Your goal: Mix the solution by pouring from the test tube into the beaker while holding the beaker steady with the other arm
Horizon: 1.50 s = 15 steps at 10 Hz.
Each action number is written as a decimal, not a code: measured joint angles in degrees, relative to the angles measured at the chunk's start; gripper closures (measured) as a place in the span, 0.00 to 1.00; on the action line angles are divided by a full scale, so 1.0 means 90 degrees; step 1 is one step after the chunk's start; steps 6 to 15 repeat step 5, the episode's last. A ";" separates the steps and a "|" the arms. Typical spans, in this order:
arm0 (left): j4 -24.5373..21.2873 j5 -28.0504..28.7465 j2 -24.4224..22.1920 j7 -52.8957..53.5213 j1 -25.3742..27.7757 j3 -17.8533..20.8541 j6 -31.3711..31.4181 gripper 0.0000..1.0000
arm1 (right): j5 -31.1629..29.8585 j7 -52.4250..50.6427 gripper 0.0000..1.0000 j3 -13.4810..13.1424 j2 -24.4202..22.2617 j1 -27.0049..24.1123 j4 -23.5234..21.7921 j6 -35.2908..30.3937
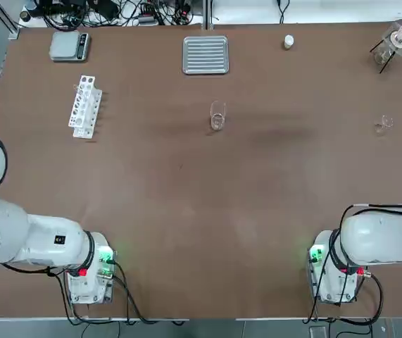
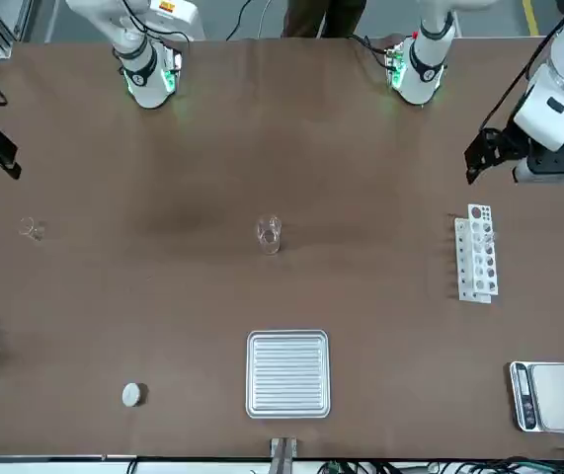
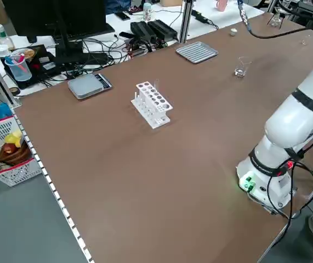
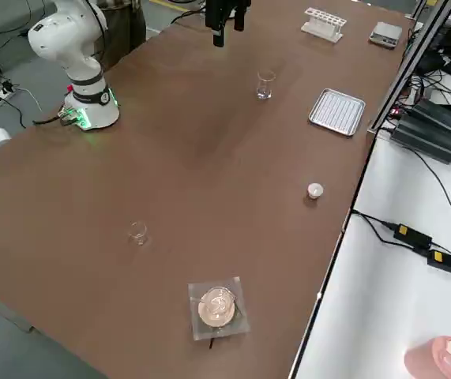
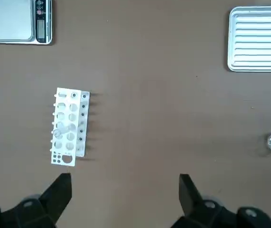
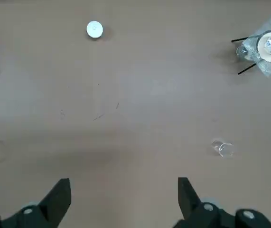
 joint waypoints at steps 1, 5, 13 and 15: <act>-0.0030 -0.0018 0.0000 -0.0098 -0.0001 -0.0010 0.0000 0.00 | 0.0000 0.0000 0.01 0.0000 0.0000 -0.0001 0.0000 -0.0003; -0.0131 -0.0021 0.0001 -0.0138 -0.0010 -0.0043 0.0000 0.00 | 0.0000 0.0000 0.01 -0.0004 0.0003 -0.0009 -0.0002 -0.0029; -0.0131 -0.0021 0.0001 -0.0138 -0.0010 -0.0043 0.0000 0.00 | 0.0000 0.0000 0.01 -0.0004 0.0003 -0.0009 -0.0002 -0.0029; -0.0131 -0.0021 0.0001 -0.0138 -0.0010 -0.0043 0.0000 0.00 | 0.0000 0.0000 0.01 -0.0004 0.0003 -0.0009 -0.0002 -0.0029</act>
